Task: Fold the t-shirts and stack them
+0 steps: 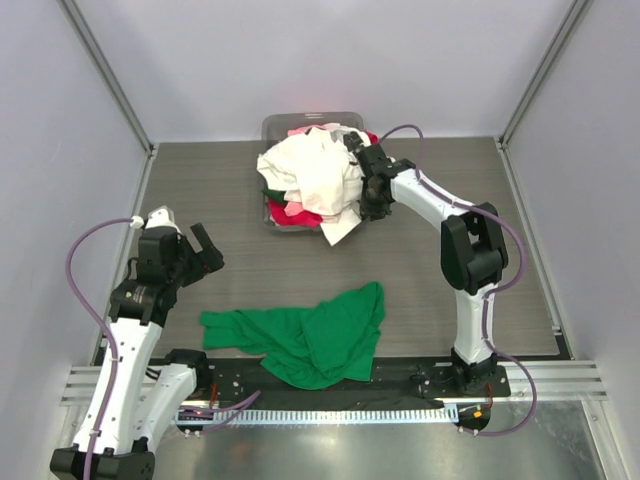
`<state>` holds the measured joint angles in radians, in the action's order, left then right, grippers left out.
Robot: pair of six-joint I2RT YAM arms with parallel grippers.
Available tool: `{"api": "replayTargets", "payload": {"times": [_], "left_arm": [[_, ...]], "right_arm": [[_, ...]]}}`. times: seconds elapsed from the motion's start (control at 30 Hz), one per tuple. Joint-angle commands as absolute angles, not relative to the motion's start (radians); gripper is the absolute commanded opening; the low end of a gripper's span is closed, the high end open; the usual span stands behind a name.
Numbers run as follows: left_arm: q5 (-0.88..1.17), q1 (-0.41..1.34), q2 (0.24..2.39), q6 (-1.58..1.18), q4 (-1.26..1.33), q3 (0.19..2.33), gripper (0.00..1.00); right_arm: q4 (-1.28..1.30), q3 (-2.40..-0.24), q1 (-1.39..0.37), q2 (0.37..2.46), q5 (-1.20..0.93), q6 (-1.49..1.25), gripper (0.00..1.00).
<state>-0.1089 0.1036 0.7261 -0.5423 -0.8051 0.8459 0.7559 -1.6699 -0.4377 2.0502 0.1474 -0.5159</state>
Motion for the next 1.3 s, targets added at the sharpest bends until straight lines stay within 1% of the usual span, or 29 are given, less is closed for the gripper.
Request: {"api": "replayTargets", "payload": {"times": [0.0,0.1,0.13,0.33,0.47,0.5,0.53,0.57,0.6,0.67,0.8,0.93,0.97,1.07,1.1,1.13,1.27], "left_arm": [[-0.103,0.107,0.729,-0.537,-0.782,0.844,0.94],[-0.098,0.107,0.732,-0.535,-0.781,0.842,0.95],[-0.097,0.107,0.732,-0.535,-0.781,0.842,0.95],[-0.087,0.107,0.732,-0.534,-0.776,0.839,0.94],[-0.08,0.107,0.738,-0.532,-0.773,0.838,0.94],[-0.078,0.109,0.739,-0.532,-0.772,0.838,0.94],[-0.077,0.109,0.742,-0.532,-0.772,0.836,0.94],[-0.077,0.107,0.745,-0.532,-0.772,0.836,0.94],[-0.075,0.109,0.749,-0.532,-0.772,0.838,0.94],[-0.075,0.112,0.755,-0.532,-0.772,0.836,0.94],[-0.077,0.118,0.755,-0.532,-0.773,0.836,0.94],[-0.078,0.118,0.758,-0.532,-0.772,0.838,0.94],[-0.078,0.118,0.761,-0.532,-0.772,0.838,0.94],[-0.08,0.118,0.762,-0.532,-0.77,0.839,0.93],[-0.08,0.118,0.764,-0.532,-0.773,0.838,0.93],[-0.083,0.118,0.765,-0.532,-0.773,0.838,0.93],[-0.098,0.124,0.753,-0.538,-0.779,0.839,0.93]], "right_arm": [[0.755,-1.674,-0.388,2.02,0.262,-0.511,0.01],[0.756,-1.589,-0.332,1.956,0.311,-0.535,0.01],[0.755,-1.531,-0.31,1.93,0.324,-0.541,0.01],[0.767,-1.32,-0.094,1.711,0.434,-0.542,0.01],[0.772,-1.29,0.084,1.635,0.52,-0.479,0.02],[0.773,-1.299,0.154,1.637,0.535,-0.462,0.06],[0.791,-1.339,0.184,1.655,0.557,-0.457,0.46],[0.813,-1.363,0.211,1.669,0.567,-0.468,0.7],[0.837,-1.394,0.241,1.687,0.56,-0.482,0.99],[0.885,-1.482,0.267,1.73,0.519,-0.505,1.0],[0.902,-1.546,0.212,1.692,0.479,-0.514,1.0],[0.951,-1.592,0.092,1.609,0.506,-0.509,1.0],[0.957,-1.598,0.028,1.591,0.502,-0.511,1.0],[0.93,-1.589,-0.088,1.543,0.347,-0.52,1.0],[0.878,-1.577,-0.112,1.543,0.294,-0.525,1.0],[0.856,-1.554,-0.139,1.555,0.213,-0.532,1.0],[0.773,-1.568,-0.227,1.678,0.063,-0.538,0.97]]}}
